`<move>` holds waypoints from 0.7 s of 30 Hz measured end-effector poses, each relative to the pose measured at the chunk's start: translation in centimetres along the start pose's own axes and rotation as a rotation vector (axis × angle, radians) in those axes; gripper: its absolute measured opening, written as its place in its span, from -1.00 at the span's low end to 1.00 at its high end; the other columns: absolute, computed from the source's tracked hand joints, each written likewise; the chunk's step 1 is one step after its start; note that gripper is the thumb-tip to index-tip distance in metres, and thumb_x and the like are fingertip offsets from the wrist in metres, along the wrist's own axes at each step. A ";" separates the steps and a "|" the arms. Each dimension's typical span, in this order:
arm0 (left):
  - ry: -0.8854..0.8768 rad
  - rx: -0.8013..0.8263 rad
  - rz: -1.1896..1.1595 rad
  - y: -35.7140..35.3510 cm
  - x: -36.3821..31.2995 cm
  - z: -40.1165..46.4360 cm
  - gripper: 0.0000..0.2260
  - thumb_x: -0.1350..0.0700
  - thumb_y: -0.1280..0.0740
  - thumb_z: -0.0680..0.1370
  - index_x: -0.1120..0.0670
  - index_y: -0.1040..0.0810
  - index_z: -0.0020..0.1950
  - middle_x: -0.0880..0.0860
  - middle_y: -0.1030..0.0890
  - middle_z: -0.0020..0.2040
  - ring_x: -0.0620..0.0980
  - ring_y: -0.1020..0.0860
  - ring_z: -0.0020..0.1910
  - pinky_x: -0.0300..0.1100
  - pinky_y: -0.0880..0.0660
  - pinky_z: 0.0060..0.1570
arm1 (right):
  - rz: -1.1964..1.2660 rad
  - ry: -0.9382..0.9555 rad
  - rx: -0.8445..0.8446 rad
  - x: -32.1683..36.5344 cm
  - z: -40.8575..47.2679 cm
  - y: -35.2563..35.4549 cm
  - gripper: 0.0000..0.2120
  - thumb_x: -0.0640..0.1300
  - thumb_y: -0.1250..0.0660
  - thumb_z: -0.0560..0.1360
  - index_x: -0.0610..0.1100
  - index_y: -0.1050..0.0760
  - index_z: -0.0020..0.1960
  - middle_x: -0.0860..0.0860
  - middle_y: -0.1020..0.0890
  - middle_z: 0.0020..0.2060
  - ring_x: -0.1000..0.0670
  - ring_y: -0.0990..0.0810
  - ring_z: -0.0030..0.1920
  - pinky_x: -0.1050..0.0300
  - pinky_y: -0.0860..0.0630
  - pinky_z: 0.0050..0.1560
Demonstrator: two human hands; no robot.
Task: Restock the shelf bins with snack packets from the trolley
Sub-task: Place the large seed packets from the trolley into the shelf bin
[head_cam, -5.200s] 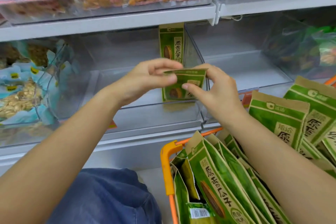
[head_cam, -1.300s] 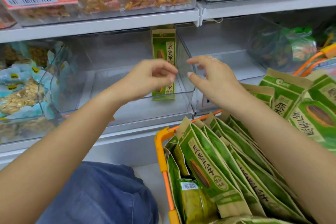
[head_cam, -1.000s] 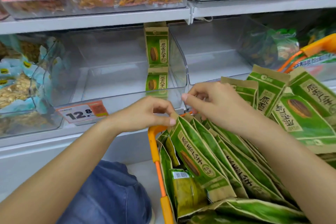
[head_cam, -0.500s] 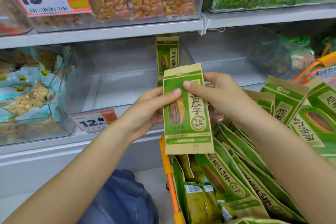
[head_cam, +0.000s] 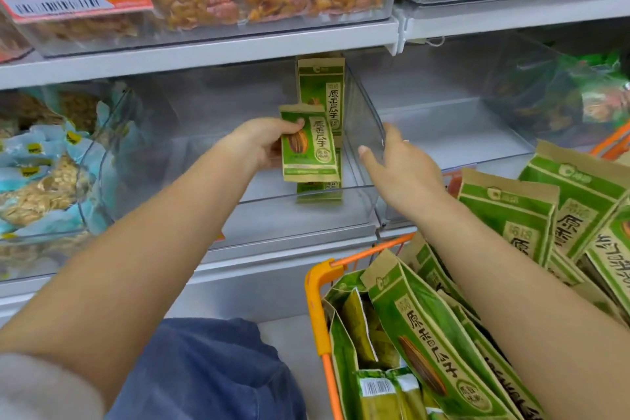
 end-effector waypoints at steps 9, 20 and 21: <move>0.085 0.046 0.675 -1.6 1.3 3.7 -0.46 -0.13 -0.42 0.48 0.14 -0.45 0.33 0.13 -0.54 0.26 0.10 -0.57 0.14 -0.03 -0.55 0.11 | -0.066 0.030 -0.064 -0.1 0.2 -0.1 -0.64 0.06 -0.08 0.63 -0.15 -0.33 0.30 -0.17 -0.58 0.09 -0.22 -0.53 0.11 0.06 -0.25 -0.16; 0.137 0.271 0.604 -2.7 2.3 2.9 -0.72 -0.01 -0.45 0.46 0.01 -0.57 0.14 0.05 -0.62 0.13 -0.04 -0.59 0.04 -0.23 -0.52 -0.02 | -0.073 0.048 -0.068 0.0 0.1 0.2 -0.59 0.13 -0.12 0.61 -0.15 -0.33 0.30 -0.13 -0.58 0.07 -0.20 -0.55 0.06 0.09 -0.25 -0.20; 0.121 0.277 0.612 -2.6 2.1 2.8 -0.74 0.01 -0.45 0.47 0.02 -0.58 0.13 0.05 -0.64 0.09 -0.05 -0.61 0.00 -0.24 -0.53 -0.03 | -0.070 0.051 -0.069 0.0 0.1 0.2 -0.59 0.13 -0.12 0.61 -0.15 -0.34 0.29 -0.13 -0.58 0.06 -0.20 -0.55 0.06 0.10 -0.25 -0.21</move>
Point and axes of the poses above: each hand's wrist, its own z-axis towards the middle knuckle, its own y-axis out of the back of the hand, x = y × z, the point moved 3 cm from there along z, towards the middle knuckle
